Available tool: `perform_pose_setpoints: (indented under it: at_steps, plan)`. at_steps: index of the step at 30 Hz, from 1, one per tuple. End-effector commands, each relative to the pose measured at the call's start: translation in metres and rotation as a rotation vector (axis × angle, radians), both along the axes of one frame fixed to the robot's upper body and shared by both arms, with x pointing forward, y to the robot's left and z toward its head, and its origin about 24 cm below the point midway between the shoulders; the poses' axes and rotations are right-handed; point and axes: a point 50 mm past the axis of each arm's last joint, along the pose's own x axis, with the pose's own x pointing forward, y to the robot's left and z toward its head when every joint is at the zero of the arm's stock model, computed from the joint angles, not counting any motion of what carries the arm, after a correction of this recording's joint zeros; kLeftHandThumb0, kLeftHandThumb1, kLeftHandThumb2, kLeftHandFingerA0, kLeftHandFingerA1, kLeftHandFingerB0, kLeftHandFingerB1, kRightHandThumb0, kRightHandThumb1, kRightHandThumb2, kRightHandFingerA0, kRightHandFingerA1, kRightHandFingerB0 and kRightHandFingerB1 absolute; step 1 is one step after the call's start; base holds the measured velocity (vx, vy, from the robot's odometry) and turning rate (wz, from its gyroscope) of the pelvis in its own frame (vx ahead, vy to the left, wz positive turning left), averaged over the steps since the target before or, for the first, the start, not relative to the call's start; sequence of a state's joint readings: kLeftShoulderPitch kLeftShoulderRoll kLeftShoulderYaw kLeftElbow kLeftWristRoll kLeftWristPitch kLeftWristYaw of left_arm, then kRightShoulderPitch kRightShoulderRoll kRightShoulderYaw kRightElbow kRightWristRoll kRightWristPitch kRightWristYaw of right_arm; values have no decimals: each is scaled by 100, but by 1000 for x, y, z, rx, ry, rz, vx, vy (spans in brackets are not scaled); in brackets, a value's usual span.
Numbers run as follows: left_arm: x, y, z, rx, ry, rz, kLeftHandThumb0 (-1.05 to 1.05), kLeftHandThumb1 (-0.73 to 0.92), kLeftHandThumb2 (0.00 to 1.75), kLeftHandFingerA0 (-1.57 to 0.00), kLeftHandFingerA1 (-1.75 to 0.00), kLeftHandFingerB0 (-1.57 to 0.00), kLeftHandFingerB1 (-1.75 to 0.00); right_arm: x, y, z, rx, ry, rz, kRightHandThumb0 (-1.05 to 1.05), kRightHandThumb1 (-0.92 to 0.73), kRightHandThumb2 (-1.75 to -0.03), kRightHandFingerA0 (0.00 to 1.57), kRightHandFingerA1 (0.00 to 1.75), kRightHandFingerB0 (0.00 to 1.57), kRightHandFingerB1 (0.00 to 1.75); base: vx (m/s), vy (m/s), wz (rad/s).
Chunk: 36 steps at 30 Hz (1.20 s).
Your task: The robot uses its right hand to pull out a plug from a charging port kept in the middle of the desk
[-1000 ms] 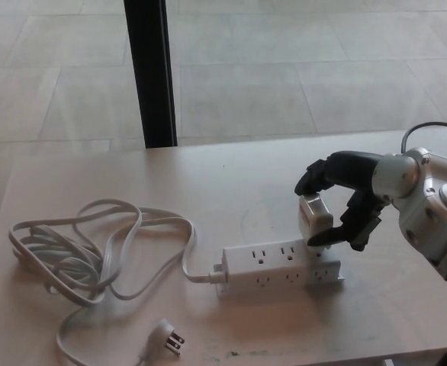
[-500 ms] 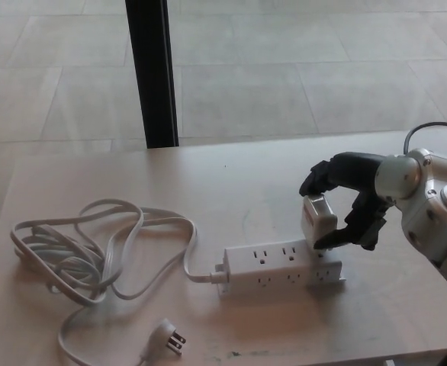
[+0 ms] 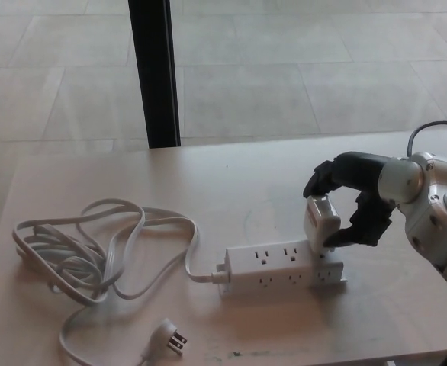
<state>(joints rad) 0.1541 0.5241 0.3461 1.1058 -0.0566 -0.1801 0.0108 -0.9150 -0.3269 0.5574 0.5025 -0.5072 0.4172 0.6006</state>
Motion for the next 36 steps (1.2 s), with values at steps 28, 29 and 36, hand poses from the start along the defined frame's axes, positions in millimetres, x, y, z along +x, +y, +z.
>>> perform_pose_setpoints:
  at_steps: [28, 29, 36]
  plan:
    - [0, 6, 7, 28, -2, -11, -62, 67, 60, -83, -69, -58, -43, -15, -9, -40, -107, 179, -5, -29, -54, -89, 109, 168, 73, 134, 0, 0, 0]
    - [0, 7, 7, 31, 3, -11, -64, 67, 61, -84, -70, -60, -43, -15, -10, -40, -112, 182, -4, -28, -55, -82, 85, 175, 71, 152, 0, 0, 0]
    - [1, 8, 8, 42, 7, -17, -63, 67, 60, -78, -62, -59, -43, -17, -10, -46, -124, 177, -2, -30, -53, -85, 84, 175, 70, 147, 0, 0, 0]
